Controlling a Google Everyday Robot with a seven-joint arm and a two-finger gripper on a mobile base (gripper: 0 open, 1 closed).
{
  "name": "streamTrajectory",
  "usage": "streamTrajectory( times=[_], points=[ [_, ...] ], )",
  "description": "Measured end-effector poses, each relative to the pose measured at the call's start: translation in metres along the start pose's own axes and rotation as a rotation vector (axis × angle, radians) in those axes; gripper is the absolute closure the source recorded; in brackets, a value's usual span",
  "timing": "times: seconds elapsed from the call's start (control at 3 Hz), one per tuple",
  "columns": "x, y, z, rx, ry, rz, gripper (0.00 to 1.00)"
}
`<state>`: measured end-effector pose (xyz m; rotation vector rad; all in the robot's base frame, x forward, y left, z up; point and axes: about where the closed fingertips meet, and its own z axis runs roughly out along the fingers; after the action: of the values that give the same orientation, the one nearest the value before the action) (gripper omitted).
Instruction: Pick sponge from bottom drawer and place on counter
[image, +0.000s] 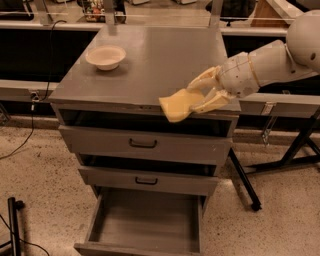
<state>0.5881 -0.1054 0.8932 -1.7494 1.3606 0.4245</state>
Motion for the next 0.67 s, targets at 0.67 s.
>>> streamTrajectory(
  times=[0.67],
  points=[
    [0.0014, 0.0007, 0.0019, 0.004, -0.01, 0.012, 1.0]
  ],
)
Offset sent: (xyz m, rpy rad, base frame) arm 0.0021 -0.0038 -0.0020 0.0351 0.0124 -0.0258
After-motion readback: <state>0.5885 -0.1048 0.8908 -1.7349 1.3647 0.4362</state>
